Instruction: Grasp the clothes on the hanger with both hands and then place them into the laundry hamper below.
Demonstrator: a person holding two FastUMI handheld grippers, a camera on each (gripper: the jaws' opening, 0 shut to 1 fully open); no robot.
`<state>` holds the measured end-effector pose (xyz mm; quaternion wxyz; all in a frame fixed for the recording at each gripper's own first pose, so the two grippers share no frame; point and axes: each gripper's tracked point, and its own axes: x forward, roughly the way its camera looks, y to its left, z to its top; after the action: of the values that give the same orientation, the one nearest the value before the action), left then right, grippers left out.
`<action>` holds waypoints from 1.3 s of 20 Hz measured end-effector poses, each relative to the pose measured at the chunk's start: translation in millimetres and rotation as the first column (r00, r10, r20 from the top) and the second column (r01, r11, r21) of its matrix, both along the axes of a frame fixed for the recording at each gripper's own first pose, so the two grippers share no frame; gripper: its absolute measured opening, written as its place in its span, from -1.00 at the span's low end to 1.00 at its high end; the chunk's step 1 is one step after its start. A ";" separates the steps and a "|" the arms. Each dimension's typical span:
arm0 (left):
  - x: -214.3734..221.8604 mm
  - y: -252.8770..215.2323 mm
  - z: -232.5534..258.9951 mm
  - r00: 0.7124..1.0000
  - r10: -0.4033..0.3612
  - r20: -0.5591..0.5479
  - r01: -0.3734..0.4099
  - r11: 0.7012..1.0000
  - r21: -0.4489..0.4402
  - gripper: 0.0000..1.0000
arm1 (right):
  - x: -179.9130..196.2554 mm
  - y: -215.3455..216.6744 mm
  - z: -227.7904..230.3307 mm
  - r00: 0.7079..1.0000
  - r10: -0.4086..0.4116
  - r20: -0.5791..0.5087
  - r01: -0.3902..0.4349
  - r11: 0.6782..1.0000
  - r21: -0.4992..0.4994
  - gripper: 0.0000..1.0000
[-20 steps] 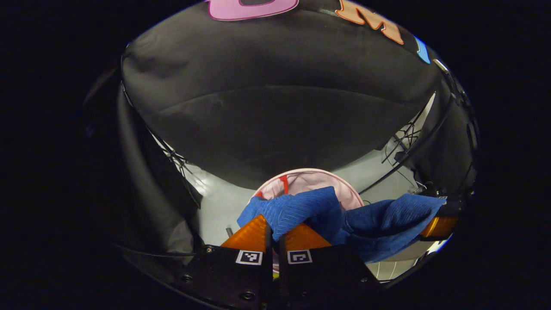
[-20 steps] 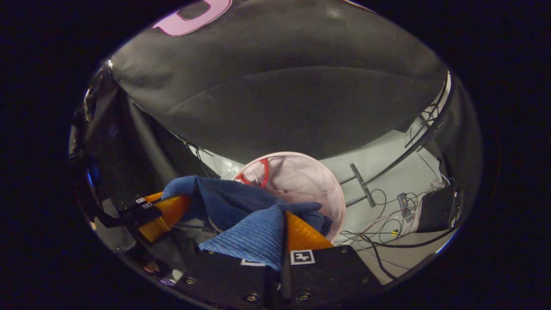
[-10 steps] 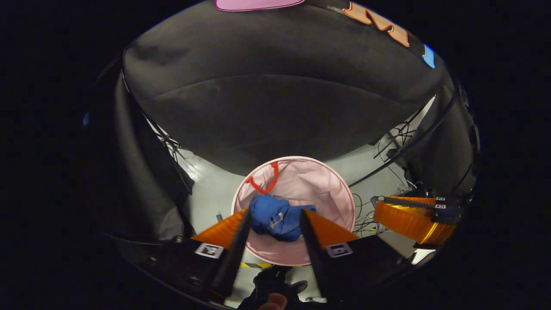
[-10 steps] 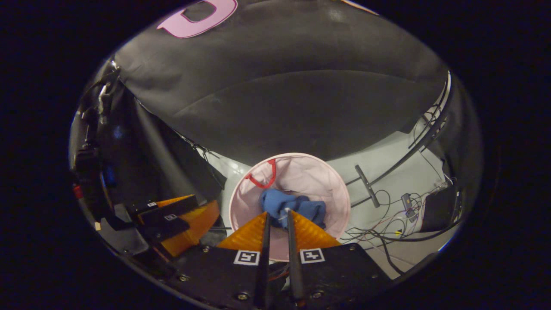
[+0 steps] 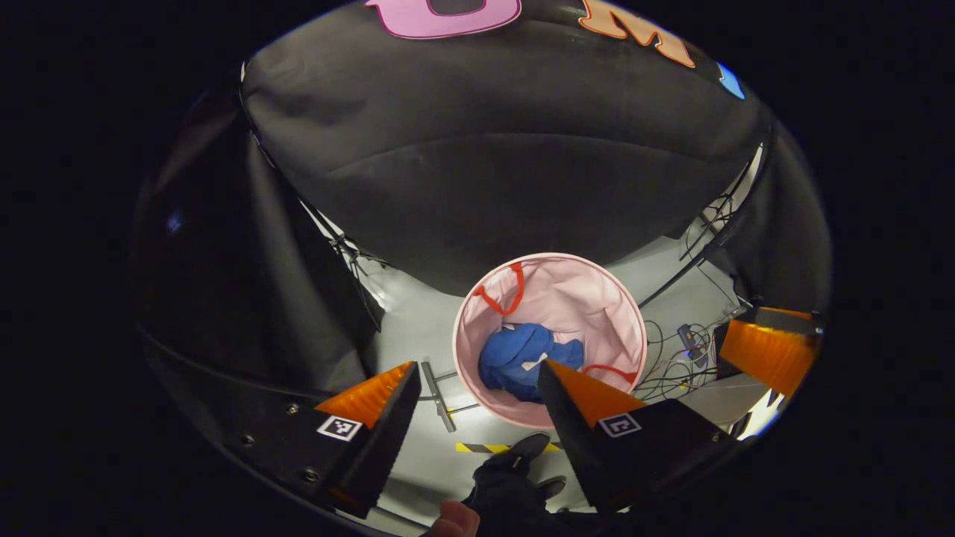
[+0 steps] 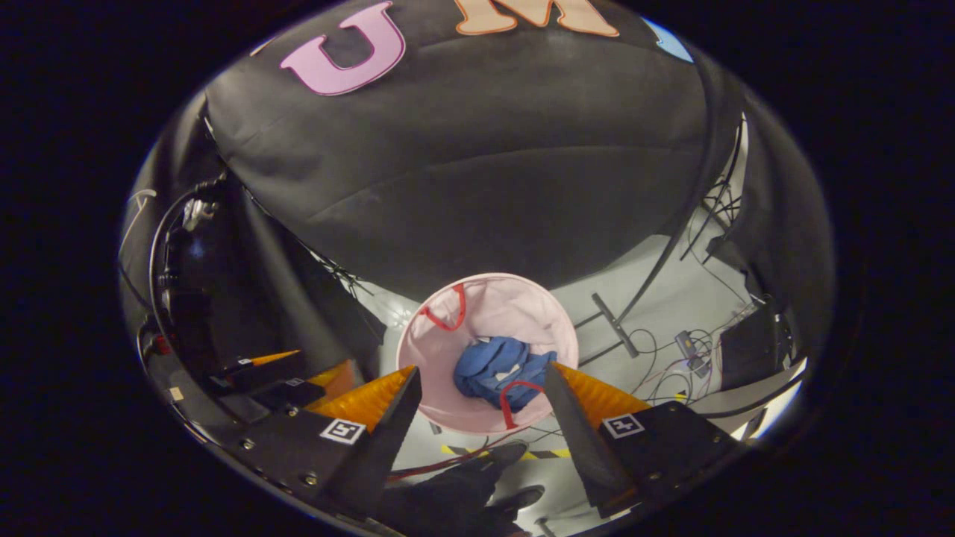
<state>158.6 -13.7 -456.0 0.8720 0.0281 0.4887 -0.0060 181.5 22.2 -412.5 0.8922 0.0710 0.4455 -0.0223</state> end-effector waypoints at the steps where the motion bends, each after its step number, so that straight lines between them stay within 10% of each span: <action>1: -6.9 3.9 5.1 1.000 -0.008 0.005 0.008 1.000 0.007 1.00 | -7.6 -1.6 8.3 1.000 -0.002 0.013 0.002 1.000 -0.003 0.99; 16: -83.0 20.7 130.6 0.967 0.075 0.245 -0.066 0.997 -0.046 1.00 | -113.7 -10.9 107.1 0.966 0.004 0.258 0.011 0.998 -0.056 0.99; 26: -133.6 2.9 251.9 0.898 0.096 0.429 -0.065 0.994 -0.086 0.99 | -172.0 23.0 239.7 0.881 0.100 0.463 -0.044 0.990 -0.132 0.98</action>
<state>25.0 -10.8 -204.1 0.9586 -0.0218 0.2833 0.0193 9.5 45.2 -172.8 0.9761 0.0051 0.2173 0.0025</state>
